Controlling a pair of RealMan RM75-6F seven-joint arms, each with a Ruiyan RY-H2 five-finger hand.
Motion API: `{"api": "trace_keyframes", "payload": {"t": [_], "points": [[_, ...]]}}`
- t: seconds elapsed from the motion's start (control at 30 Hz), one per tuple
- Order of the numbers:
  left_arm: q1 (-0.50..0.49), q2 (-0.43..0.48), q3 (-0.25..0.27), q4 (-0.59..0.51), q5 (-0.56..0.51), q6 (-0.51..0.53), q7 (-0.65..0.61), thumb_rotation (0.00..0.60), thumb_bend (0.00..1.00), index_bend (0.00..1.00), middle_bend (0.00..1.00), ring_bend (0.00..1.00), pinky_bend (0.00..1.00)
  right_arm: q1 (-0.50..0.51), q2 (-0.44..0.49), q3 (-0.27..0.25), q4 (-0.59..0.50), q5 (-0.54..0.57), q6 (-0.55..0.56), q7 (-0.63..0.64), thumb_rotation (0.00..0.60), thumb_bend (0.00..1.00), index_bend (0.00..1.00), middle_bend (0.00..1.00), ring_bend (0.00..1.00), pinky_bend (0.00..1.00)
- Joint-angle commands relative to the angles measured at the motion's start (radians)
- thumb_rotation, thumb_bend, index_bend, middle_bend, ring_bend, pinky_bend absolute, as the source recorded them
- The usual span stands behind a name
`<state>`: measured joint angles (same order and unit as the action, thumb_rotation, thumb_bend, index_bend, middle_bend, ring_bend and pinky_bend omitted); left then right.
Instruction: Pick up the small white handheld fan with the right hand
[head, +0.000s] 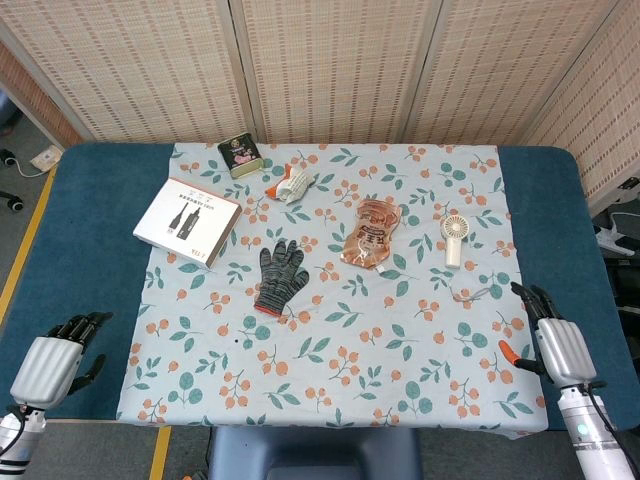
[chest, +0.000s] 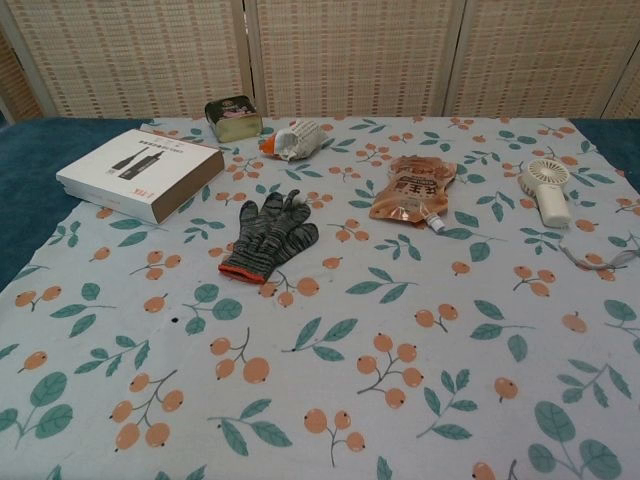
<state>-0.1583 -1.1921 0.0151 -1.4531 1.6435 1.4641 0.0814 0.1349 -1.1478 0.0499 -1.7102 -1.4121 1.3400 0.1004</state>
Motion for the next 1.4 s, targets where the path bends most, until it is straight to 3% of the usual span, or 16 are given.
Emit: {"api": "trace_keyframes", "payload": {"t": [0.03, 0.43, 0.53, 0.6, 0.7, 0.77, 0.9, 1.03, 1.27, 1.4], "points": [[-0.001, 0.000, 0.002, 0.002, 0.005, 0.003, -0.005, 0.600, 0.39, 0.18, 0.21, 0.24, 0.45, -0.011, 0.006, -0.002, -0.011, -0.016, 0.022, -0.002, 0.600, 0.19, 0.02, 0.11, 0.02, 0.31], [-0.010, -0.002, -0.002, 0.007, -0.003, -0.004, -0.018, 0.600, 0.40, 0.18, 0.21, 0.24, 0.45, -0.007, 0.004, 0.002, -0.003, -0.022, 0.013, 0.028, 0.600, 0.19, 0.02, 0.11, 0.02, 0.31], [-0.012, -0.002, -0.006, 0.013, -0.014, -0.009, -0.037, 0.600, 0.40, 0.18, 0.22, 0.24, 0.45, -0.004, -0.017, 0.022, 0.022, -0.012, 0.025, 0.054, 0.600, 0.24, 0.02, 0.14, 0.05, 0.31], [-0.009, 0.003, -0.005, 0.011, -0.018, -0.006, -0.049, 0.600, 0.40, 0.18, 0.22, 0.24, 0.45, 0.002, -0.043, 0.046, 0.044, 0.008, 0.035, 0.050, 0.600, 0.29, 0.02, 0.22, 0.14, 0.39], [-0.002, 0.012, -0.002, 0.008, -0.016, 0.005, -0.059, 0.600, 0.40, 0.18, 0.22, 0.24, 0.45, 0.029, -0.063, 0.081, 0.041, 0.047, 0.008, 0.044, 0.600, 0.36, 0.02, 0.46, 0.41, 0.66], [0.003, 0.019, 0.003, 0.002, -0.011, 0.014, -0.066, 0.600, 0.40, 0.18, 0.21, 0.24, 0.45, 0.052, -0.055, 0.111, -0.006, 0.101, -0.040, 0.073, 0.600, 0.43, 0.00, 0.58, 0.57, 0.81], [0.010, 0.029, 0.004, -0.012, -0.013, 0.023, -0.070, 0.600, 0.40, 0.18, 0.21, 0.24, 0.45, 0.105, -0.055, 0.173, -0.064, 0.217, -0.131, 0.105, 0.600, 0.58, 0.00, 0.68, 0.68, 0.91], [0.012, 0.032, 0.003, -0.017, -0.016, 0.025, -0.073, 0.600, 0.39, 0.18, 0.21, 0.24, 0.45, 0.168, -0.056, 0.207, -0.083, 0.336, -0.242, 0.075, 0.600, 0.65, 0.00, 0.71, 0.71, 0.93], [0.006, 0.040, 0.008, -0.026, -0.022, 0.001, -0.070, 0.600, 0.40, 0.18, 0.22, 0.24, 0.45, 0.288, -0.020, 0.241, -0.094, 0.628, -0.436, -0.011, 0.600, 0.66, 0.00, 0.73, 0.73, 0.95], [0.008, 0.040, 0.009, -0.026, -0.019, 0.006, -0.071, 0.600, 0.39, 0.18, 0.22, 0.25, 0.45, 0.346, -0.019, 0.237, -0.065, 0.746, -0.472, -0.070, 0.600, 0.66, 0.00, 0.74, 0.73, 0.95]]}}
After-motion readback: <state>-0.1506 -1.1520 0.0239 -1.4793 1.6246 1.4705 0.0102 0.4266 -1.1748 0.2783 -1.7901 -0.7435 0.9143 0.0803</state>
